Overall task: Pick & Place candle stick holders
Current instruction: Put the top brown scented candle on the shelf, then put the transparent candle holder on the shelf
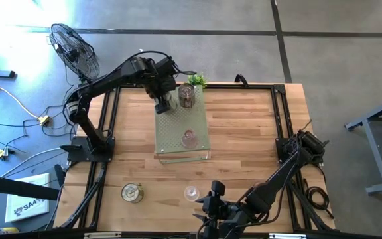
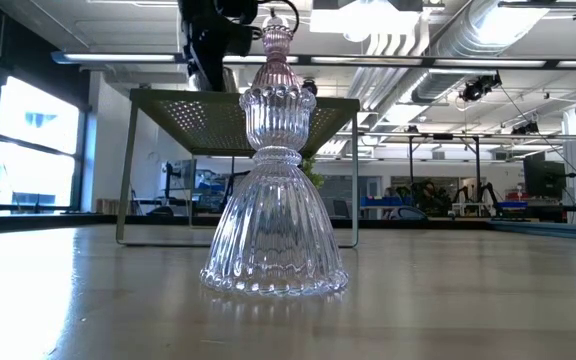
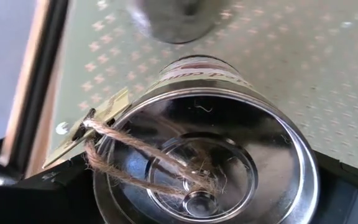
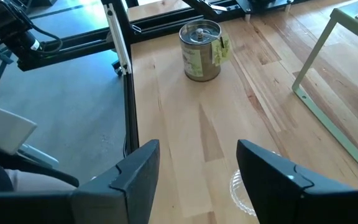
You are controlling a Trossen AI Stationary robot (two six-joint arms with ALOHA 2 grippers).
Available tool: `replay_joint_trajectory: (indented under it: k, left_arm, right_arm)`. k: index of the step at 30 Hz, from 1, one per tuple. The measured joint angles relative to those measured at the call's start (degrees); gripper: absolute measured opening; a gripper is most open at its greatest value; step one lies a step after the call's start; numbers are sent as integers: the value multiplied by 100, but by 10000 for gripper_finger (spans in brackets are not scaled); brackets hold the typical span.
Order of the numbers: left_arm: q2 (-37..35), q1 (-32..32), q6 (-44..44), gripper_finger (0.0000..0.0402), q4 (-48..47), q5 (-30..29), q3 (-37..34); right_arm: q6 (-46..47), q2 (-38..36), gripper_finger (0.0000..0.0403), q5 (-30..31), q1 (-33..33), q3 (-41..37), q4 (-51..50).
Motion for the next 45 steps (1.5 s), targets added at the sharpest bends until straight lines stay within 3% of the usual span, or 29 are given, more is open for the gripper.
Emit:
replay_joint_trajectory:
  k: [5, 11, 19, 25, 32, 40, 45]
  left_arm:
    - [-4, -2, 71, 396, 9, 65, 0]
    - [-4, 0, 37, 394, 4, 21, -2]
    - [-10, 2, -186, 395, 6, -807, -2]
    - [-26, -1, -275, 395, -53, -656, 168]
    - [-26, -2, -301, 395, -587, -29, 545]
    - [-31, -5, -587, 395, -1245, -623, 1122]
    - [-315, -4, -642, 395, -1229, -628, 1331]
  right_arm:
    - [0, 0, 208, 0, 0, 0, -2]
    - [0, 2, 209, 0, 2, 0, -2]
    - [0, 2, 209, 0, 0, 0, -3]
    - [-2, 2, 209, 0, 0, 0, -48]
    - [0, 2, 209, -2, 1, 0, -55]
    - [23, 2, 209, -39, 2, 0, -50]
    - [55, 2, 209, -46, 13, 0, -52]
